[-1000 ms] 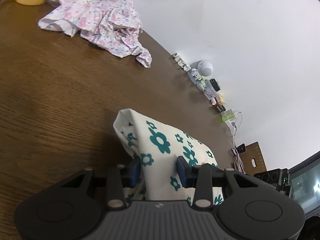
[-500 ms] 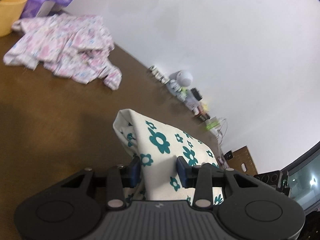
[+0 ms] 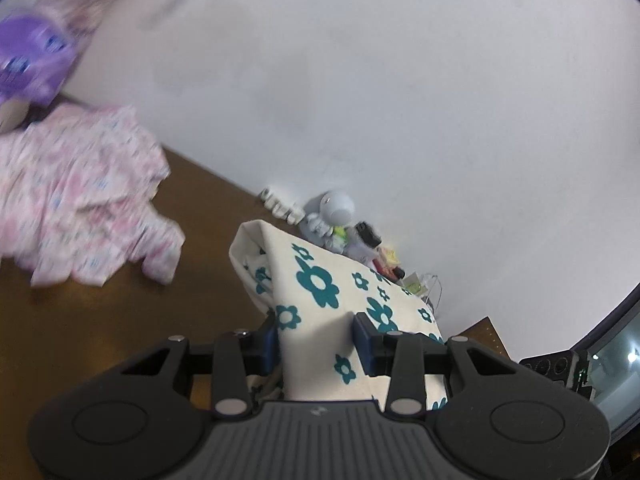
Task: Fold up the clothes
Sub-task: 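Lift the gripped bundle off the table with both grippers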
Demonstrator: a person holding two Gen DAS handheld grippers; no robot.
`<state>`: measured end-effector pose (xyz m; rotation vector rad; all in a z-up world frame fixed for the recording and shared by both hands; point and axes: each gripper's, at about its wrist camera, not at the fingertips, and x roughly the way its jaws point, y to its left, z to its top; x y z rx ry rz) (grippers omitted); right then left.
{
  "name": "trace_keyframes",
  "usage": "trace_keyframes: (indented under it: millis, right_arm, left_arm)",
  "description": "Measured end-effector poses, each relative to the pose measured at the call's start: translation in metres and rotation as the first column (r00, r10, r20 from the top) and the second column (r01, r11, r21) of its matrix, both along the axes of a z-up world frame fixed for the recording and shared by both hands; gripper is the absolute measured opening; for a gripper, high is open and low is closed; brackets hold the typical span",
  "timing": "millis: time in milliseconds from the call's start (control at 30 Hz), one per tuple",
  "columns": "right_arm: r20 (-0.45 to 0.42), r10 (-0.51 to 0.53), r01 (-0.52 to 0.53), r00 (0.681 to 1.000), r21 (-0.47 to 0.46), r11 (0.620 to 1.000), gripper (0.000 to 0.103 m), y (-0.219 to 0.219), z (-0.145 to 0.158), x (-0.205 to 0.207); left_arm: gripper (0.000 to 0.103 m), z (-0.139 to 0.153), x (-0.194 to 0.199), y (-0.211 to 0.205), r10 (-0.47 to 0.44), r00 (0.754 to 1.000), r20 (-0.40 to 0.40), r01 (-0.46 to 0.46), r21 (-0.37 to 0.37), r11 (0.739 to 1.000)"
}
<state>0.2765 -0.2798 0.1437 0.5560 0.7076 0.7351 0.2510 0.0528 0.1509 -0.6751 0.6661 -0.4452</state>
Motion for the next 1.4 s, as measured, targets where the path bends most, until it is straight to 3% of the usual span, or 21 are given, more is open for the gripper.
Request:
trace_keyframes:
  millis: [600, 800, 1100, 1400]
  right_arm:
    - [0.072, -0.053, 0.054, 0.996, -0.009, 0.998, 0.035, -0.012, 0.088, 0.110]
    - [0.092, -0.076, 0.077, 0.993, -0.009, 0.997, 0.035, -0.011, 0.103, 0.151]
    - [0.059, -0.081, 0.082, 0.995, 0.000, 0.997, 0.035, -0.013, 0.078, 0.204]
    - [-0.008, -0.084, 0.084, 0.996, 0.004, 0.996, 0.035, -0.014, 0.022, 0.247]
  left_arm:
    - [0.036, 0.071, 0.118, -0.025, 0.044, 0.997, 0.061, -0.042, -0.026, 0.999]
    - [0.036, 0.075, 0.159, -0.033, 0.073, 0.996, 0.046, -0.072, -0.029, 0.997]
    - [0.036, 0.045, 0.207, -0.039, 0.085, 0.996, -0.007, -0.085, -0.016, 0.996]
    - [0.036, -0.011, 0.243, -0.039, 0.098, 0.993, -0.059, -0.098, 0.000, 0.995]
